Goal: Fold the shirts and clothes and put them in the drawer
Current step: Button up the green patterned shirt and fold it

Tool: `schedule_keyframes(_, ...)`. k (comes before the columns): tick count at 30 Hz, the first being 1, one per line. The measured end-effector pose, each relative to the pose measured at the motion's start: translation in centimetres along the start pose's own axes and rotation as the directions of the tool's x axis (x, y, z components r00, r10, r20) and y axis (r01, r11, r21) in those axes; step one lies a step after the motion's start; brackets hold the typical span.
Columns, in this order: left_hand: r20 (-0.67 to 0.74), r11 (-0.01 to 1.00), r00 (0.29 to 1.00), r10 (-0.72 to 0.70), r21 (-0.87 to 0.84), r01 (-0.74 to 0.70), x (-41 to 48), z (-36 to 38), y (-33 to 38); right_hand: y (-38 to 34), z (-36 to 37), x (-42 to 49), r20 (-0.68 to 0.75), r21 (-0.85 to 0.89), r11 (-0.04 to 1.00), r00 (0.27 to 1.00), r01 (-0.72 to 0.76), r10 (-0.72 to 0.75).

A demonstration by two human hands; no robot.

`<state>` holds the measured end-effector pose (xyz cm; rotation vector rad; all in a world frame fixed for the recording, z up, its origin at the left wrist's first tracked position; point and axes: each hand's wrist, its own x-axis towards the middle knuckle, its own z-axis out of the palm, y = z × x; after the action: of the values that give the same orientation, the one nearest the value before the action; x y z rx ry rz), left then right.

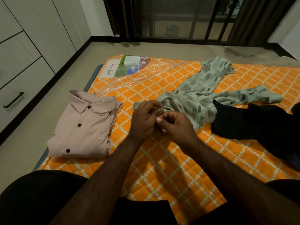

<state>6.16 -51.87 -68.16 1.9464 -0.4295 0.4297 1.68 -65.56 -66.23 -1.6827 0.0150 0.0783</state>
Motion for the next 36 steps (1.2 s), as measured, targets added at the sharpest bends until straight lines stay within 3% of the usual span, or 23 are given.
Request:
schedule_keyframes(5, -0.01, 0.993, 0.998, -0.064, -0.098, 0.062, -0.1, 0.2, 0.3, -1.6, -2.3, 1.3, -0.162, 0.107, 0.994, 0.986, -0.022, 0.04)
schedule_keyframes(8, 0.042, 0.982, 0.994, -0.097, -0.157, 0.103, 0.0, 0.6, 0.3, -1.6, -2.9, 1.5, -0.139, 0.145, 0.989, 0.989, -0.022, 0.043)
schedule_keyframes(18, 0.079, 0.916, 0.969, -0.232, -0.317, 0.245, 0.0, 0.6, 1.0, -0.8, -2.7, 1.7, -0.176, -0.202, 0.974, 0.974, 0.105, -0.141)
schedule_keyframes(24, 0.112, 0.832, 0.935, -0.336, -0.43, 0.35, 0.1, 0.6, 0.7, -0.9, -2.6, 1.4, -0.109, 0.041, 0.999, 0.994, 0.009, -0.004)
schedule_keyframes(27, 0.179, 0.73, 0.907, -0.381, -0.544, 0.414, 0.1, 0.5, 0.7, -1.0, -2.7, 1.6, -0.005, 0.222, 0.969, 0.994, -0.107, 0.111)
schedule_keyframes(31, 0.218, 0.66, 0.885, -0.412, -0.598, 0.454, 0.1, 0.9, 0.8, -1.0, -2.7, 1.8, 0.033, 0.318, 0.933, 0.985, -0.172, 0.17)
schedule_keyframes(33, 0.221, 0.641, 0.88, -0.42, -0.615, 0.46, 0.0, 1.0, 1.2, -0.8, -2.4, 1.8, -0.103, 0.198, 0.977, 0.989, -0.083, 0.105)
schedule_keyframes(36, 0.313, 0.526, 0.863, -0.396, -0.693, 0.493, 0.2, 0.7, 1.7, 0.0, -2.3, 1.9, -0.313, -0.228, 0.973, 0.943, 0.039, -0.111)
